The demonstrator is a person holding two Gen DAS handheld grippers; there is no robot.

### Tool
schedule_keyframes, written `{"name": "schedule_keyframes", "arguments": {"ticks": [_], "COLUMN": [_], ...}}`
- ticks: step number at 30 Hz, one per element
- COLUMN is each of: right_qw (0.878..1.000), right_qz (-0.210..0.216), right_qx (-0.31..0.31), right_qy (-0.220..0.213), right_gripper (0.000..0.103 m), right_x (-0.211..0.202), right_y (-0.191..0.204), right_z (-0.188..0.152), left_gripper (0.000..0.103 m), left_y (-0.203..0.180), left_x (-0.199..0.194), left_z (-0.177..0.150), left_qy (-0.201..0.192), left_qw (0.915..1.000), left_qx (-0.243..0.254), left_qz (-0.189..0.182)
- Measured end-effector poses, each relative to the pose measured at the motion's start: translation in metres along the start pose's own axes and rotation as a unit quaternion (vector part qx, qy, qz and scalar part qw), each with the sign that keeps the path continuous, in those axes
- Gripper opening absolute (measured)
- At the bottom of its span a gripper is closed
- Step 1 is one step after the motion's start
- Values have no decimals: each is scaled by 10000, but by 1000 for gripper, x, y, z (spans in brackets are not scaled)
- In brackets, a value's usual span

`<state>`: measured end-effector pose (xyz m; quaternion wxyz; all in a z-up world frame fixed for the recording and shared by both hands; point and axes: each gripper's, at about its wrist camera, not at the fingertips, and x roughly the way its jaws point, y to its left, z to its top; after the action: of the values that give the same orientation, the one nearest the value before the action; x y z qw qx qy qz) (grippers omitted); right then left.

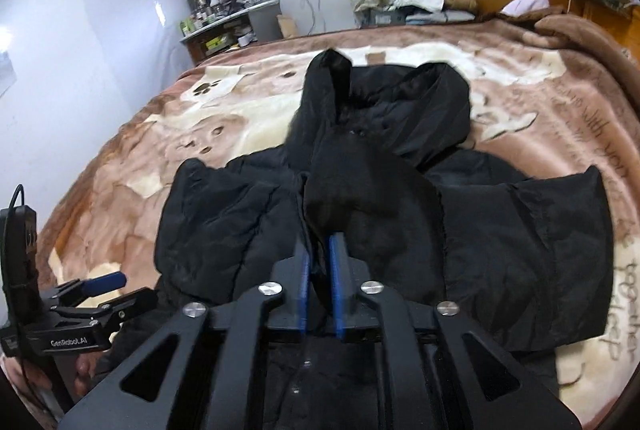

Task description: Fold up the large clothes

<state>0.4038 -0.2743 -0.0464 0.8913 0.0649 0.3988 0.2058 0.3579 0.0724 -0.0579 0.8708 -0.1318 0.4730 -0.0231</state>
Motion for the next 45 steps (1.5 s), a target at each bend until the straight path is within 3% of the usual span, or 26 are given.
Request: {"name": "schedule_keyframes", "arguments": {"ticks": [2, 4, 7, 14, 19, 25, 28, 30, 35, 38, 45], "right_qw": [9999, 9993, 9979, 9930, 9827, 9742, 9689, 9676, 9648, 9655, 9674], "right_qz": [59, 166, 276, -722, -1737, -2121, -2283, -2278, -2263, -2265, -2271], "right_qx": [135, 289, 475, 803, 353, 581, 815, 987, 1271, 1205, 938], "right_qy": [-56, -194, -342, -472, -533, -514, -507, -470, -420, -439, -610], "right_gripper": [44, 53, 55, 55, 55, 55, 55, 55, 55, 55, 55], "right_x": [-7, -17, -39, -79, -99, -109, -110, -107, -101, -101, -109], "right_y": [-5, -12, -29, -87, -108, -143, -157, -164, -174, -173, -156], "right_z": [0, 0, -2, -23, -38, -46, -50, -51, -56, -56, -39], "left_gripper": [94, 94, 94, 94, 94, 94, 84, 71, 11, 6, 5], "left_y": [-2, -6, -18, -77, -113, -134, -138, -144, -161, -159, -128], "left_x": [1, 3, 7, 35, 63, 103, 111, 110, 108, 94, 35], "left_z": [0, 1, 2, 13, 22, 34, 37, 39, 37, 40, 64], "left_qy": [3, 21, 77, 293, 325, 516, 540, 460, 362, 215, -276], "left_qw": [10000, 10000, 9999, 9972, 9967, 9968, 9969, 9973, 9953, 9956, 9956], "left_qx": [24, 45, 82, 479, 579, 546, 458, 499, 884, 869, 782], "left_qz": [28, 6, -67, -488, -473, -269, -331, -298, -134, -262, -429]}}
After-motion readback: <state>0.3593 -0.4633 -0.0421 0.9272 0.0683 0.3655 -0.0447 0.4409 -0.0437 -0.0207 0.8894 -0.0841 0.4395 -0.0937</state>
